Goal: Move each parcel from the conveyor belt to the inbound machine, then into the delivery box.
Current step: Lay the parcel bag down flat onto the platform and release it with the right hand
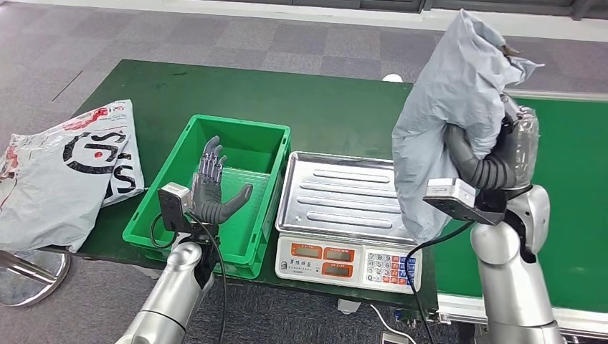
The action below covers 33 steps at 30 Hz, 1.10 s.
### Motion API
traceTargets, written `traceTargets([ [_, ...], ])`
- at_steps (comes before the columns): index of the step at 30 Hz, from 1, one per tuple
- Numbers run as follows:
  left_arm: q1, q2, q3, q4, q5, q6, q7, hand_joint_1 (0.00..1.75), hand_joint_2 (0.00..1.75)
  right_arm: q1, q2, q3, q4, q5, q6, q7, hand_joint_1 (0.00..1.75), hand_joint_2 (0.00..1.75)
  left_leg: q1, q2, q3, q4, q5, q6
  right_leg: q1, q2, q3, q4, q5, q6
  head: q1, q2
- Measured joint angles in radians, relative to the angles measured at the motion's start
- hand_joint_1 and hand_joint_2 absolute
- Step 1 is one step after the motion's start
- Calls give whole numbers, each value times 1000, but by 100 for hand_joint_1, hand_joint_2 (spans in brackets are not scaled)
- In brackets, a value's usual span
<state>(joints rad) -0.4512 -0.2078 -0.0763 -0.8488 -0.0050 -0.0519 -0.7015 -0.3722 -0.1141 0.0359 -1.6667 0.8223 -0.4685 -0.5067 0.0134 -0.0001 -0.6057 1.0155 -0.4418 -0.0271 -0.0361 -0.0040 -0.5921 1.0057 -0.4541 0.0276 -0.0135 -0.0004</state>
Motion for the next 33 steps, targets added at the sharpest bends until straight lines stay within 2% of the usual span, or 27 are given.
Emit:
traceTargets([
  [2,-1,0,0,3,0,1,0,0,175,-26,-1,13,25,44,33,26,175,175,0,1,-2,0,0,0,0,1,-1,0,1,0,0,0],
  [4,-4,1,-1,6,0,2,0,0,175,-104,0,56,110,151,112,96,175,175,0,6,-1,0,0,0,0,5,-2,1,2,-1,0,0],
  [8,-13,-8,-11,10,0,3,0,0,175,-301,24,203,409,323,250,231,175,175,0,9,-2,0,5,-1,0,8,-6,1,7,-2,0,0],
  [12,-22,-20,-25,20,0,5,0,0,175,-430,74,343,694,381,387,261,175,175,2,3,-4,0,9,-3,2,3,-7,2,8,-2,0,0],
  [15,-24,-28,-35,26,-2,13,0,0,175,-468,115,434,863,396,450,235,175,175,3,1,-5,0,9,-3,3,1,-7,2,8,-2,0,0],
  [20,-26,-32,-53,34,-5,22,0,0,175,-499,176,524,1040,380,492,205,175,175,3,1,-7,0,9,-3,3,1,-9,2,8,-3,0,0],
  [23,-26,-33,-55,37,-1,24,0,0,175,-519,197,557,1098,379,527,211,175,175,3,1,-7,0,9,-3,3,1,-9,2,7,-3,0,0],
  [30,-26,-33,-57,37,11,41,0,0,175,-579,236,619,1188,324,699,273,175,175,3,1,-5,0,9,-3,3,2,-8,2,8,-3,0,0],
  [33,-26,-33,-57,36,15,48,0,0,175,-592,237,632,1204,278,726,258,175,175,3,1,-5,0,9,-3,3,2,-8,2,8,-3,0,0],
])
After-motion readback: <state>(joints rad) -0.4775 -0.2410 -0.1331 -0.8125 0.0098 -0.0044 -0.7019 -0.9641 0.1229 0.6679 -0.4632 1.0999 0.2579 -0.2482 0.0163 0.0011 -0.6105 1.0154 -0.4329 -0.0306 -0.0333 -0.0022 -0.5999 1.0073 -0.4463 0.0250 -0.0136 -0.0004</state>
